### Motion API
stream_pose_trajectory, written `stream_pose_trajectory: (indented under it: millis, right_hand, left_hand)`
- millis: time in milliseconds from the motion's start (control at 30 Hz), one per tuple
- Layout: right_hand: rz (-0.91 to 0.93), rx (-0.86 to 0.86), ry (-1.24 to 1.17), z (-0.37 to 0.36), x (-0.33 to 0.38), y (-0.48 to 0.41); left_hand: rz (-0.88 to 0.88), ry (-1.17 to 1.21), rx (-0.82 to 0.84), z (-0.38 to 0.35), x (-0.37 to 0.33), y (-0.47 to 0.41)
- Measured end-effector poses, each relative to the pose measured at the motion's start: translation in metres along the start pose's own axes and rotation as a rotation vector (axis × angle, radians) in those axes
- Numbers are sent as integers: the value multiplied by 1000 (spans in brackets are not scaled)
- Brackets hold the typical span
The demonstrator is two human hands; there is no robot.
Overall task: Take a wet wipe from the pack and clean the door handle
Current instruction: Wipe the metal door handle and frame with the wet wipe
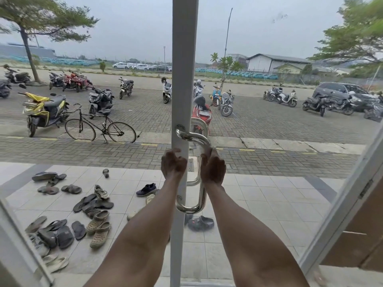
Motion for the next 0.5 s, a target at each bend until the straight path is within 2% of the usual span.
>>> stream_pose_trajectory:
  millis: [200,400,500]
  right_hand:
    - [19,29,-11,0,2,-1]
    - [286,68,156,14,46,-30]
    - [363,118,297,8,56,-33]
  left_hand:
    - [-52,-52,17,0,-4,-6]
    - [-96,-90,97,-11,-10,-5]
    - [-164,-196,126,-18,-14,-2]
Point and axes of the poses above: each hand's wrist, its own y-axis away from the middle knuckle, its own z-axis out of the back of the hand, x = y × z, the point moved 8 cm from there along -y, towards the middle knuckle, and after that the axes turned 3 degrees about z, right-handed, at the moved point
